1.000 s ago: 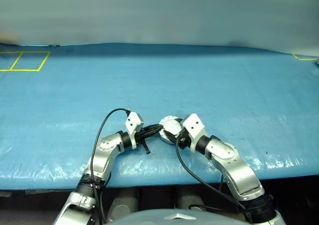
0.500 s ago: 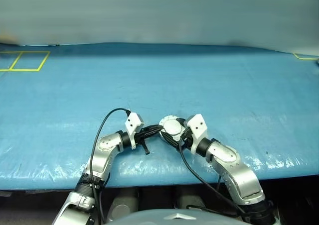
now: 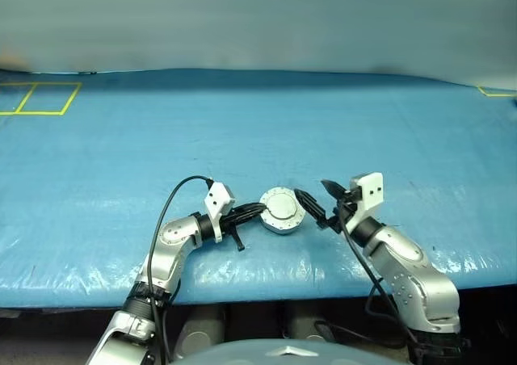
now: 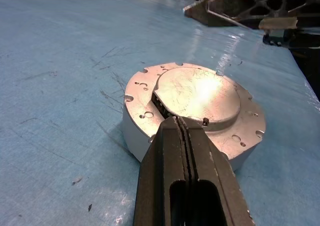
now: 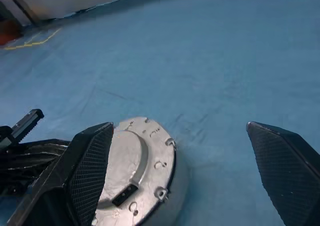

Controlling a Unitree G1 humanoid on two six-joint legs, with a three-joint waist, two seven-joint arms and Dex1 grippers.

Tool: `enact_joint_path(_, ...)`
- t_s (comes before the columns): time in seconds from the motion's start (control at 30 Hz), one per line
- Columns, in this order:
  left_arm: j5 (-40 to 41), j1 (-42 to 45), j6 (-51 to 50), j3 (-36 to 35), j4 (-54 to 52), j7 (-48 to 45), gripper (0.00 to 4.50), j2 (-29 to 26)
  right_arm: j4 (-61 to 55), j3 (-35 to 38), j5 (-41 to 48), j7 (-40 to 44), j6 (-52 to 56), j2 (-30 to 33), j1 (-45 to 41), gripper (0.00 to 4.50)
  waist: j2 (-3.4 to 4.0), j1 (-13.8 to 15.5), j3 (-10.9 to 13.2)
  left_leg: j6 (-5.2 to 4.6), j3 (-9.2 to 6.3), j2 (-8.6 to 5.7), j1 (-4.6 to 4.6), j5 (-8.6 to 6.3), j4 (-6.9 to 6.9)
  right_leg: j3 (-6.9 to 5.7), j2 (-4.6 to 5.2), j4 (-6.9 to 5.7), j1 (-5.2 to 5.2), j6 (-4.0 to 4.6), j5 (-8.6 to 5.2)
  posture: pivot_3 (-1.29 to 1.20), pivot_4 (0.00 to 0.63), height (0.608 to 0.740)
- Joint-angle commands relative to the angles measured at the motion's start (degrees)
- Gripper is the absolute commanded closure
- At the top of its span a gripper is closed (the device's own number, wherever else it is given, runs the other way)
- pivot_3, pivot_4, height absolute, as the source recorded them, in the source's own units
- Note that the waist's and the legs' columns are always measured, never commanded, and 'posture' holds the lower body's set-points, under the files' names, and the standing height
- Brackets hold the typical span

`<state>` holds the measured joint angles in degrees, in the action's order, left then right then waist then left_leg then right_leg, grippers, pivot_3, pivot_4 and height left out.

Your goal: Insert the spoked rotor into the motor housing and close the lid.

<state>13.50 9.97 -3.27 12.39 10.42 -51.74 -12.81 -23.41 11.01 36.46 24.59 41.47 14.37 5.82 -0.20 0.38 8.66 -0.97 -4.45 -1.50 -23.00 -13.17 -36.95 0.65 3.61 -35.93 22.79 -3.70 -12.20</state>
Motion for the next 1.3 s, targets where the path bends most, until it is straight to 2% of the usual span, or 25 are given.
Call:
enact_joint_path(0.03,-0.91,-0.7,-0.51,1.4,-0.68,0.15,4.5,-0.08,1.85,6.39,11.17,-2.39,7.4,-1.51,-0.12,0.02,0.12,-0.1,0.05,0.0,0.01,0.01,0.0,0.0,-0.01,0.01,0.0,-0.01,0.01,0.0,0.0,0.0,0.15,0.74)
enact_joint_path(0.3,-1.11,-0.32,-0.5,1.63,-0.51,0.03,4.5,-0.54,7.89,3.75,13.07,-1.77,8.93,-3.75,1.55,0.02,0.22,-0.38,0.03,-0.03,0.09,0.0,0.0,-0.01,-0.01,0.04,-0.01,-0.01,0.02,-0.02,-0.01,0.0,0.15,0.74)
enact_joint_path(0.8,-1.31,0.15,-0.32,1.82,-0.26,-0.33,4.5,-1.14,9.62,1.24,15.9,-0.5,6.45,-8.29,1.27,0.02,0.23,-0.75,0.02,-0.02,0.07,0.02,0.04,-0.02,-0.05,0.03,-0.02,-0.01,0.06,-0.04,-0.01,0.0,0.15,0.74)
enact_joint_path(1.0,-1.25,0.32,-0.54,1.76,-0.46,-0.95,4.5,-1.71,8.59,-0.41,17.46,1.59,5.7,-9.71,2.95,1.98,0.27,-0.79,0.04,-0.02,0.07,0.0,-0.06,-0.02,0.0,0.04,-0.02,0.0,0.09,-0.03,-0.01,0.0,0.15,0.74)
enact_joint_path(1.13,-1.33,0.52,-0.61,1.65,-0.38,-1.12,4.5,-2.06,7.92,-2.52,16.99,1.47,5.09,-10.87,2.92,3.03,0.28,-0.94,0.04,-0.02,0.06,0.03,-0.04,-0.02,-0.02,0.03,-0.03,-0.01,0.11,-0.04,-0.01,0.0,0.15,0.74)
enact_joint_path(1.17,-1.38,0.57,-0.62,1.64,-0.32,-1.12,4.5,-2.06,7.85,-2.84,16.99,1.41,4.99,-11.14,2.84,3.24,0.28,-0.97,0.04,-0.02,0.07,0.02,-0.04,-0.02,-0.03,0.03,-0.02,-0.01,0.17,-0.04,-0.01,0.0,0.15,0.74)
enact_joint_path(1.3,-1.55,0.42,-0.67,1.81,-0.44,-1.15,4.5,-1.92,7.85,-5.08,15.61,1.13,5.05,-11.5,2.54,3.25,0.28,-1.04,0.04,-0.02,0.08,0.03,-0.04,-0.02,-0.02,0.05,-0.02,-0.01,0.18,-0.04,-0.01,0.0,0.15,0.74)
